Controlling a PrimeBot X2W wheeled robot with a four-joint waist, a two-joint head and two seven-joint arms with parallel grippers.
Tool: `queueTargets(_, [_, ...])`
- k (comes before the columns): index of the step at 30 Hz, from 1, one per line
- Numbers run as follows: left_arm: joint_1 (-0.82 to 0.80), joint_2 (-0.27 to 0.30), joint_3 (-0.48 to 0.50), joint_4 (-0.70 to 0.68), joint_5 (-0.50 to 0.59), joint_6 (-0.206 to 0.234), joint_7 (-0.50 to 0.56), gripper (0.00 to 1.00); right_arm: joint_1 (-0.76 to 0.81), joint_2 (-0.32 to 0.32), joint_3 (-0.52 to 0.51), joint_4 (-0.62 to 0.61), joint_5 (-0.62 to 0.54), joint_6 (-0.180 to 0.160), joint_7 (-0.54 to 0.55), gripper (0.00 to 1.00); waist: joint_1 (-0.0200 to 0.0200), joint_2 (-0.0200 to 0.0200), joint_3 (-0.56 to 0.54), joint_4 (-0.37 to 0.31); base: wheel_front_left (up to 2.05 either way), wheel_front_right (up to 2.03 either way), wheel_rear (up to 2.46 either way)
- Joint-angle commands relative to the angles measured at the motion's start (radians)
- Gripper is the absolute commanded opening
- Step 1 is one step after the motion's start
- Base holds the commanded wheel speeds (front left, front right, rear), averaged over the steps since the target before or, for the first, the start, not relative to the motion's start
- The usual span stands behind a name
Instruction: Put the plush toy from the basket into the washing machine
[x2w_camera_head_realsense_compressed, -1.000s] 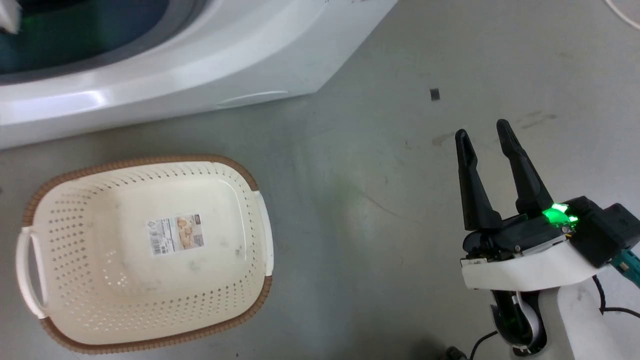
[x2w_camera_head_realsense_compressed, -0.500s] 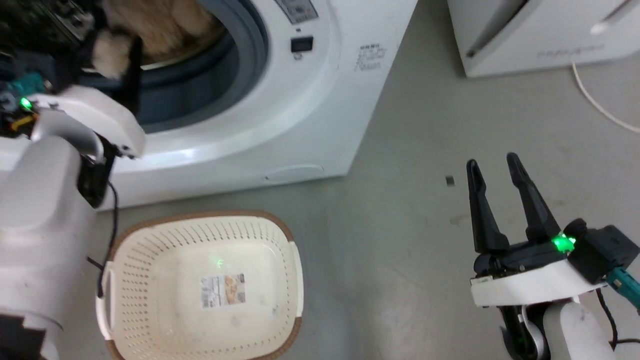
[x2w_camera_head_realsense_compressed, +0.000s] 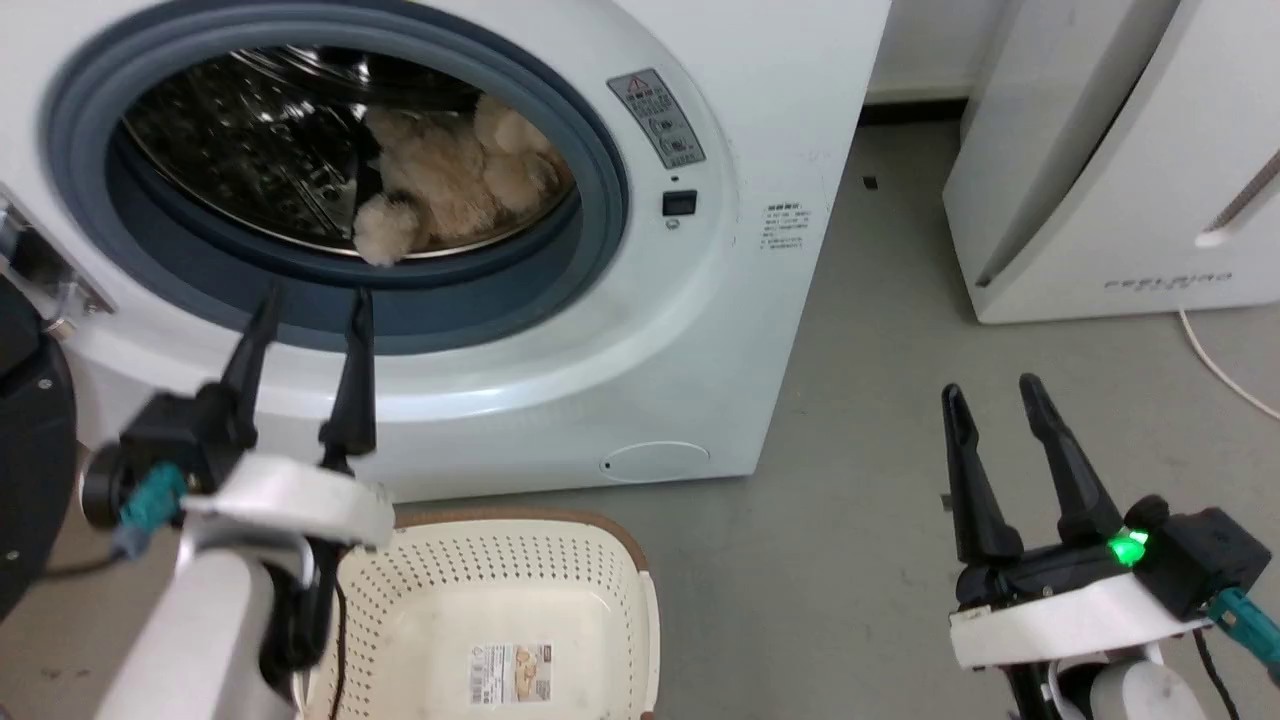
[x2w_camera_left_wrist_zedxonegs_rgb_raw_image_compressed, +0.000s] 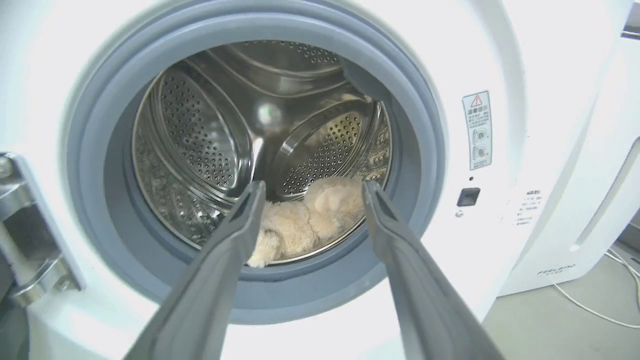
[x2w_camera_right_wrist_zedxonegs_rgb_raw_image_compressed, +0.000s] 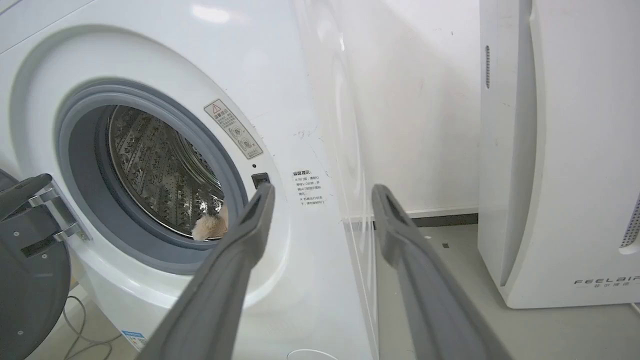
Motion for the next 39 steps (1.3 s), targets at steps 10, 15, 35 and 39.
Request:
queueTargets(10, [0.285, -0.073, 0.018, -0.136, 0.056, 0.07, -0.005, 1.0, 0.078, 0.001, 0.022, -0.001, 0.003, -0.001, -0.005, 1.0, 0.0002, 0.0, -0.078, 0.031, 0.0, 0.0, 0.0])
queueTargets(15, [0.362, -0.103, 0.022, -0.147, 0.079, 0.081, -0.005, 1.0, 0.102, 0.001, 0.026, 0.0, 0.006, -0.001, -0.005, 1.0, 0.0002, 0.0, -0.095, 0.037, 0.0, 0.0, 0.0])
queueTargets(35, [0.405, -0.146, 0.027, -0.142, 0.138, 0.066, 0.008, 0.0, 0.108, 0.0, 0.024, 0.014, -0.006, 0.0, 0.008, 0.0, 0.0002, 0.0, -0.116, 0.051, 0.0, 0.0, 0.0])
queueTargets(39, [0.404, -0.15, 0.032, -0.143, 0.146, 0.062, 0.015, 0.0, 0.108, 0.0, 0.021, 0.013, -0.013, 0.0, 0.014, 0.0, 0.0002, 0.0, -0.117, 0.052, 0.0, 0.0, 0.0])
